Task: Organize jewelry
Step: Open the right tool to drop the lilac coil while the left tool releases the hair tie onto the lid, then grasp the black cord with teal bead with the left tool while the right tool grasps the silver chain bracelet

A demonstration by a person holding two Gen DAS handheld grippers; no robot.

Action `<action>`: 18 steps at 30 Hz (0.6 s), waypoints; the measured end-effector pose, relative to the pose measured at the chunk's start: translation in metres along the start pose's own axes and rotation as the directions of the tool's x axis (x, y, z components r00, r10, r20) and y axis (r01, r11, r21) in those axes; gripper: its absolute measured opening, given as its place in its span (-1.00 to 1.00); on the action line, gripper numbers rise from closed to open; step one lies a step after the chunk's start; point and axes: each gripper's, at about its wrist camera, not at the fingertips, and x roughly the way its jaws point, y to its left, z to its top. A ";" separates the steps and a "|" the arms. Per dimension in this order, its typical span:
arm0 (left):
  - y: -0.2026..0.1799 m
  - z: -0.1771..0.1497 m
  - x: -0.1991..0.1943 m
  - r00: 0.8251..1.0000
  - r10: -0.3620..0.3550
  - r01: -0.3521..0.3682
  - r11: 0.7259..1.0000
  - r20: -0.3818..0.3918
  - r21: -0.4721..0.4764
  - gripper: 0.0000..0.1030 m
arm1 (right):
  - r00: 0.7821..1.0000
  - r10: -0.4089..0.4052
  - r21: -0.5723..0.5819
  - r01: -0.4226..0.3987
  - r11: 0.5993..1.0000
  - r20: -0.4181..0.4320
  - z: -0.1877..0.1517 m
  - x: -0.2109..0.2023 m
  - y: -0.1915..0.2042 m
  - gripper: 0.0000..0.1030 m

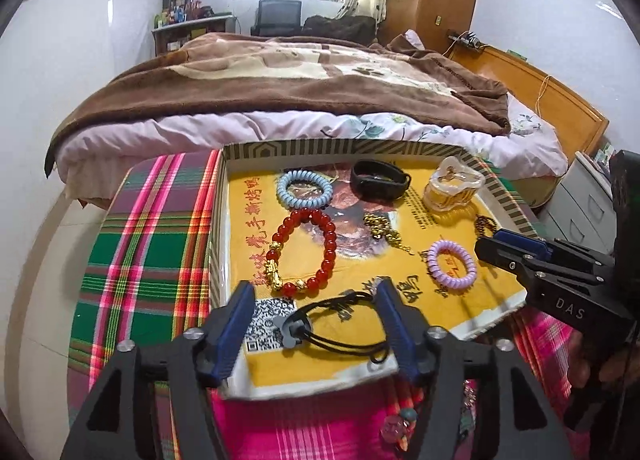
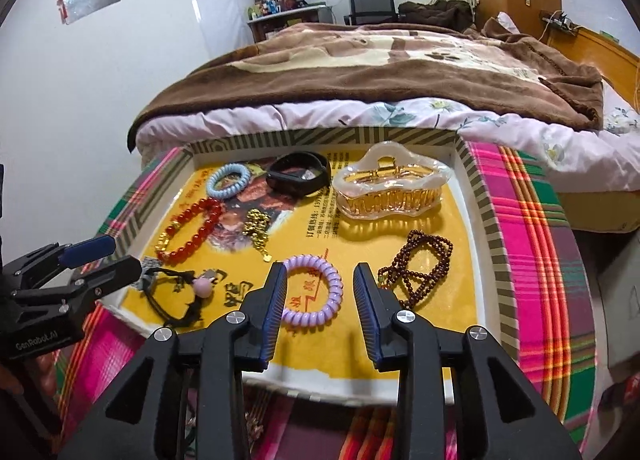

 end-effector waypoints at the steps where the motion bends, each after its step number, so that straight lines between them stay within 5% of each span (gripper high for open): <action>1: -0.001 -0.002 -0.004 1.000 -0.002 0.002 1.000 0.008 0.003 0.25 | 1.000 0.005 0.002 -0.005 1.000 0.009 -0.001 -0.004 0.001 -0.31; 10: -0.009 -0.032 -0.041 0.999 -0.034 0.033 0.999 0.039 0.016 0.32 | 0.997 0.061 -0.034 -0.060 0.998 0.040 -0.032 -0.045 0.007 -0.23; 18: -0.013 -0.066 -0.036 0.996 -0.083 0.083 0.997 -0.032 0.002 0.32 | 0.998 0.062 -0.063 -0.061 0.996 0.016 -0.066 -0.056 0.009 -0.22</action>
